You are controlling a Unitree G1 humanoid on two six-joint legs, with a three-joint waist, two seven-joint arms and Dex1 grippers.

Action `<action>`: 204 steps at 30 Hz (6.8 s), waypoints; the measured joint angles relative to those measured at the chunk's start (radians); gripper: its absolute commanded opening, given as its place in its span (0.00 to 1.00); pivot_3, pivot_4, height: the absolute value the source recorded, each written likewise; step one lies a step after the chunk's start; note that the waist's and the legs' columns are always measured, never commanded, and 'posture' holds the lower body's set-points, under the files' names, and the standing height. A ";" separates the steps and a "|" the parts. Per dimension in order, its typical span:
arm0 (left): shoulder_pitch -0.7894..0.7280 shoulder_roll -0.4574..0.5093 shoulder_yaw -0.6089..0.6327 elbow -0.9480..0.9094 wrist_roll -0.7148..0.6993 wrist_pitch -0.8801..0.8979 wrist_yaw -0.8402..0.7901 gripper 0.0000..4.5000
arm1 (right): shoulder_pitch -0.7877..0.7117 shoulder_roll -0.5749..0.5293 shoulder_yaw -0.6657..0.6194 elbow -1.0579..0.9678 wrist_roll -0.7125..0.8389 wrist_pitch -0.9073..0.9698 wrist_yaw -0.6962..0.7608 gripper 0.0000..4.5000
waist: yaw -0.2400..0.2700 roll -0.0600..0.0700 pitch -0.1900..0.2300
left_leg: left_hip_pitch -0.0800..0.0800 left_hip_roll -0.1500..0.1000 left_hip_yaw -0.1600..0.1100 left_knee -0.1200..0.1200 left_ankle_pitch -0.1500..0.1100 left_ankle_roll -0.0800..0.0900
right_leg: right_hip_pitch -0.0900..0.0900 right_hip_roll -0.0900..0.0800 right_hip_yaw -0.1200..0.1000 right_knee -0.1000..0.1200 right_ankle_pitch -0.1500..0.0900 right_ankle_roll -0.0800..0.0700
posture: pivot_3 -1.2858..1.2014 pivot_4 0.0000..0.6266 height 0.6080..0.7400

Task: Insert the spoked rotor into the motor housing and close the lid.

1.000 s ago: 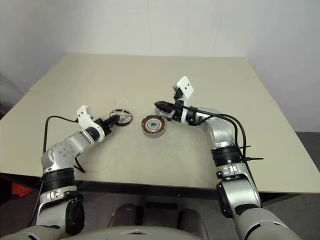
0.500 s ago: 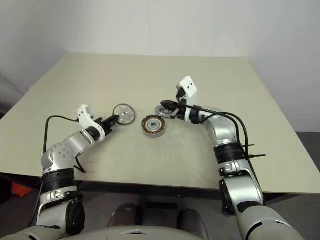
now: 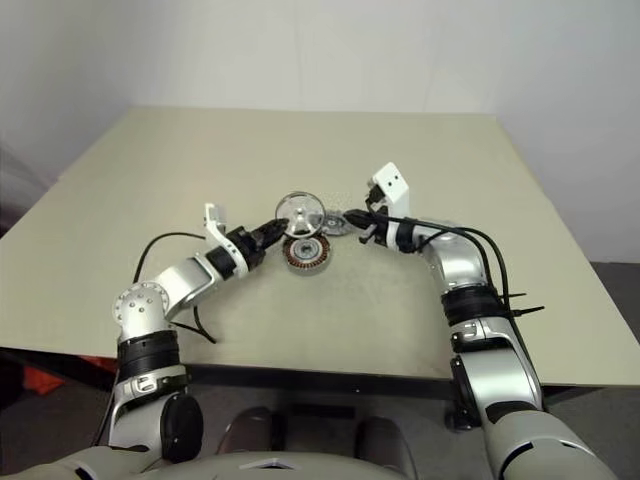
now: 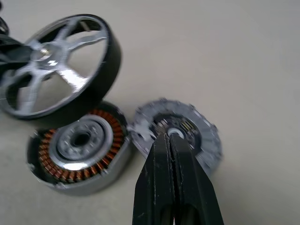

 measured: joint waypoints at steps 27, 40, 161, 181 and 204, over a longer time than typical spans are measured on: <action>0.071 0.016 -0.037 0.034 -0.206 -0.002 0.299 0.09 | -0.001 -0.006 -0.006 0.024 -0.001 -0.031 -0.020 0.00 | 0.002 -0.001 0.000 | 0.000 -0.001 0.000 0.000 0.000 0.001 | 0.001 0.000 0.000 0.000 0.000 0.000 | 0.52 0.00 1.00; 0.075 0.022 -0.073 0.058 -0.197 -0.048 0.285 0.09 | -0.001 -0.001 -0.006 0.024 0.000 -0.031 -0.019 0.00 | 0.003 -0.001 0.000 | 0.000 -0.001 0.000 0.000 0.001 0.000 | 0.001 0.000 0.000 0.000 0.000 0.000 | 0.52 0.00 1.00; 0.115 0.375 -0.178 -0.216 -0.004 -0.236 0.037 0.45 | -0.447 0.094 0.422 0.654 -0.499 -0.791 0.345 0.56 | -0.010 -0.002 0.001 | -0.002 0.002 -0.001 0.012 0.000 0.002 | -0.005 0.000 0.000 0.019 -0.001 -0.003 | 0.52 0.00 1.00; 0.118 0.372 -0.177 -0.215 0.021 -0.234 0.033 0.45 | -0.471 0.080 0.453 0.685 -0.598 -0.858 0.320 0.56 | -0.013 -0.002 0.001 | -0.005 0.003 0.000 0.012 0.000 0.001 | -0.010 0.001 0.000 0.021 -0.002 -0.004 | 0.52 0.00 1.00; 0.131 0.347 -0.158 -0.216 0.052 -0.243 0.030 0.45 | -0.556 0.180 0.523 0.709 -0.719 -0.914 0.252 0.19 | -0.057 -0.001 0.001 | -0.003 0.007 0.000 0.011 0.001 0.000 | -0.010 0.003 0.000 0.022 -0.004 -0.008 | 0.52 0.00 1.00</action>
